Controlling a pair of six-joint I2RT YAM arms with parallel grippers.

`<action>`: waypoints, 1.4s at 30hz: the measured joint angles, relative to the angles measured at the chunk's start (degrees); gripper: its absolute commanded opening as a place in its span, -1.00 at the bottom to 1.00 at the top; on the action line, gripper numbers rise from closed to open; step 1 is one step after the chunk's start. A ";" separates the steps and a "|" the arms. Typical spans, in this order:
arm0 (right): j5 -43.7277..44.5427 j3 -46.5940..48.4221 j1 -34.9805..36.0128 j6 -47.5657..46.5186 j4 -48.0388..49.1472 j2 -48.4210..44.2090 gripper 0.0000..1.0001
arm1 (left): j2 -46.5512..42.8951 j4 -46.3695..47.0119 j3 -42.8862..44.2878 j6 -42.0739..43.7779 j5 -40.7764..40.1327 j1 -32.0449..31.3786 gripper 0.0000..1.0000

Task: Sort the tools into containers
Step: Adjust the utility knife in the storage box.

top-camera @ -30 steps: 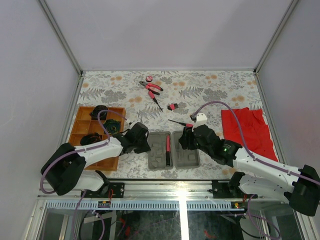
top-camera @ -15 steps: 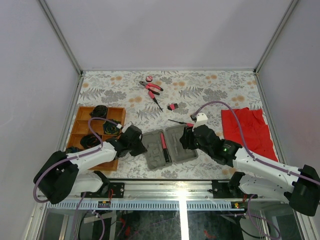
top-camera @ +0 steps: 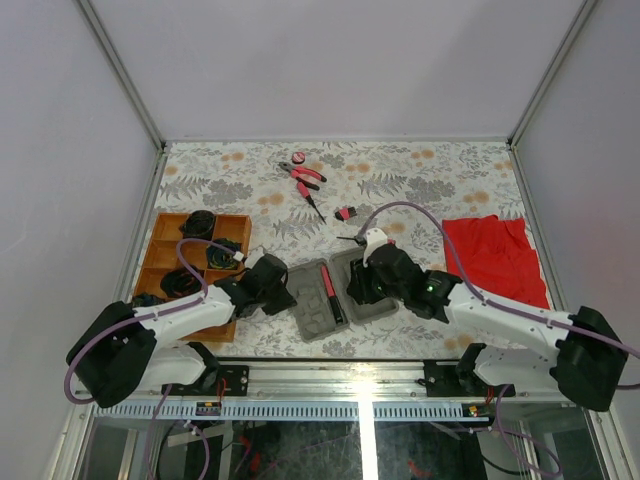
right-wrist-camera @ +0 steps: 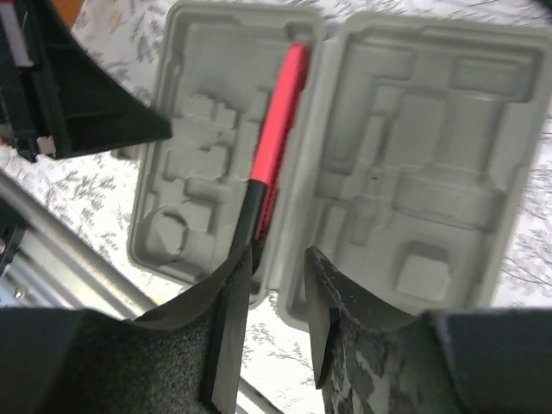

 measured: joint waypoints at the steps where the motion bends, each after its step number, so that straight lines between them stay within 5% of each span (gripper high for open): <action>1: -1.90 0.48 0.00 -0.33 0.52 1.51 -0.32 | 0.04 0.07 0.00 -0.07 -0.11 -0.04 -1.00; 6: -8.41 2.43 0.00 -0.66 2.71 8.04 -0.38 | 0.31 0.13 0.20 -0.13 -0.26 -0.15 -1.00; 19: -8.17 7.85 0.00 0.37 4.50 19.69 -0.28 | 0.31 0.13 0.20 -0.31 -0.37 -0.17 -1.00; 42: -9.94 8.70 0.00 1.46 8.17 25.09 -0.39 | 0.46 0.46 0.22 -0.28 -0.35 -0.22 -1.00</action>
